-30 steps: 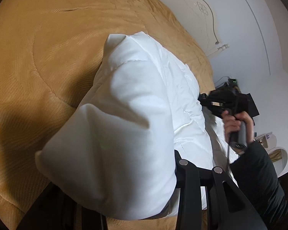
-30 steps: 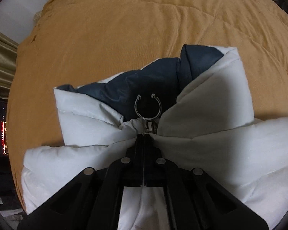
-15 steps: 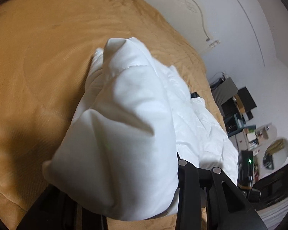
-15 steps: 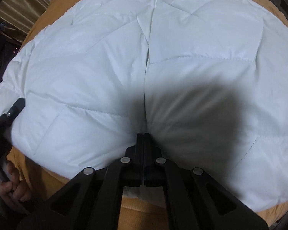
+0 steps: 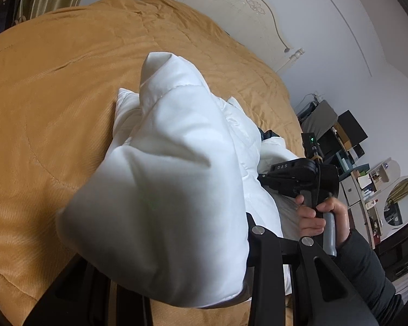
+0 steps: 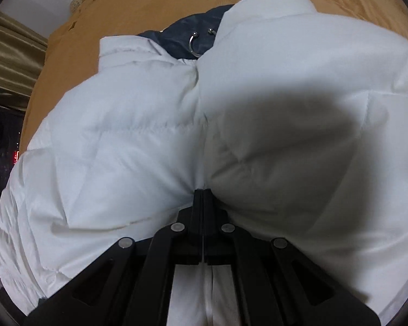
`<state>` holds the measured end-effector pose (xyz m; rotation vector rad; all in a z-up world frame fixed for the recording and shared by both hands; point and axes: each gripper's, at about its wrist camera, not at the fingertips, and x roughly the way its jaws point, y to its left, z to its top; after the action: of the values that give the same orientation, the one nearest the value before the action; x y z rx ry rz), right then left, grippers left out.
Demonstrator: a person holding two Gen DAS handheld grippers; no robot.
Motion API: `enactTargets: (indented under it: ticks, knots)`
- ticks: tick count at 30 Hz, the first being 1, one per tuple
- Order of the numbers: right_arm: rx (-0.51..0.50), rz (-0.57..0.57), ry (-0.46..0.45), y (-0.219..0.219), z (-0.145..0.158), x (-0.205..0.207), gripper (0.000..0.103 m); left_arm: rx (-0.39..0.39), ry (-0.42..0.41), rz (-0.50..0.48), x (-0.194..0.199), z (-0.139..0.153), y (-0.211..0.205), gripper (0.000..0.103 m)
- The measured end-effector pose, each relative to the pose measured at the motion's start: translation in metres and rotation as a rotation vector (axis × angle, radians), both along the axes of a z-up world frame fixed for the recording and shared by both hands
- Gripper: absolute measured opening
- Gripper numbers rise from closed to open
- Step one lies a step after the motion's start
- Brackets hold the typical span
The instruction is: Fold large clothes
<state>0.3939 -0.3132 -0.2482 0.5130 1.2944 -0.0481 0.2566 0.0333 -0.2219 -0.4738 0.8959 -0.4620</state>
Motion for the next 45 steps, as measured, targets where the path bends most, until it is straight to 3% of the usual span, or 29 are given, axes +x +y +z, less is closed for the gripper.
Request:
enactTargets:
  ticks: [3, 5, 7, 10, 16, 19, 23, 25, 28, 32, 34, 36, 38, 39, 40, 42, 45]
  knots:
    - [0.034, -0.032, 0.012, -0.001, 0.015, -0.022, 0.0, -0.007, 0.012, 0.003, -0.002, -0.003, 0.004, 0.035]
    - [0.041, 0.003, 0.023, 0.015, 0.025, -0.066, 0.0, -0.016, 0.026, 0.006, -0.002, -0.005, 0.007, 0.035]
    - [0.035, 0.062, 0.069, 0.026, 0.019, -0.105, 0.001, -0.017, 0.03, 0.005, -0.002, -0.005, 0.007, 0.035]
    - [0.122, 0.108, 0.099, 0.033, 0.013, -0.151, 0.001, -0.007, 0.012, -0.009, -0.003, 0.003, -0.002, 0.035]
    - [0.224, 0.083, 0.082, 0.001, -0.037, -0.142, 0.0, 0.033, -0.079, -0.108, -0.018, 0.04, -0.037, 0.035]
    - [0.195, 0.112, 0.056, 0.007, -0.032, -0.129, 0.0, 0.11, -0.179, -0.179, -0.031, 0.07, -0.072, 0.035]
    - [0.253, 0.127, -0.049, -0.015, -0.007, -0.139, 0.0, 0.228, -0.315, -0.25, -0.044, 0.115, -0.132, 0.035]
    - [0.217, 0.085, -0.119, -0.045, 0.021, -0.152, 0.0, 0.28, -0.343, -0.302, -0.049, 0.129, -0.167, 0.035]
    - [0.131, -0.068, -0.271, -0.107, 0.069, -0.182, 0.004, 0.381, -0.394, -0.424, -0.067, 0.133, -0.234, 0.035]
    - [0.036, -0.298, -0.4, -0.182, 0.115, -0.237, 0.006, 0.494, -0.427, -0.578, -0.097, 0.111, -0.318, 0.036]
    - [0.01, -0.384, -0.431, -0.208, 0.13, -0.263, 0.02, 0.558, -0.434, -0.641, -0.109, 0.091, -0.356, 0.039]
    - [-0.018, -0.459, -0.464, -0.212, 0.135, -0.288, 0.081, 0.646, -0.43, -0.705, -0.122, 0.063, -0.393, 0.045]
    - [-0.081, -0.456, -0.487, -0.224, 0.154, -0.28, 0.086, 0.751, -0.443, -0.756, -0.139, 0.039, -0.421, 0.058]
    - [-0.107, -0.43, -0.484, -0.226, 0.167, -0.311, 0.086, 0.793, -0.463, -0.771, -0.147, 0.029, -0.428, 0.059]
    - [-0.132, -0.39, -0.486, -0.228, 0.181, -0.3, 0.086, 0.819, -0.477, -0.773, -0.153, 0.023, -0.433, 0.059]
    - [-0.17, -0.27, -0.485, -0.224, 0.203, -0.286, 0.086, 0.812, -0.469, -0.773, -0.157, 0.017, -0.434, 0.059]
    - [-0.272, -0.065, -0.409, -0.2, 0.221, -0.226, 0.086, 0.806, -0.464, -0.77, -0.157, 0.016, -0.429, 0.059]
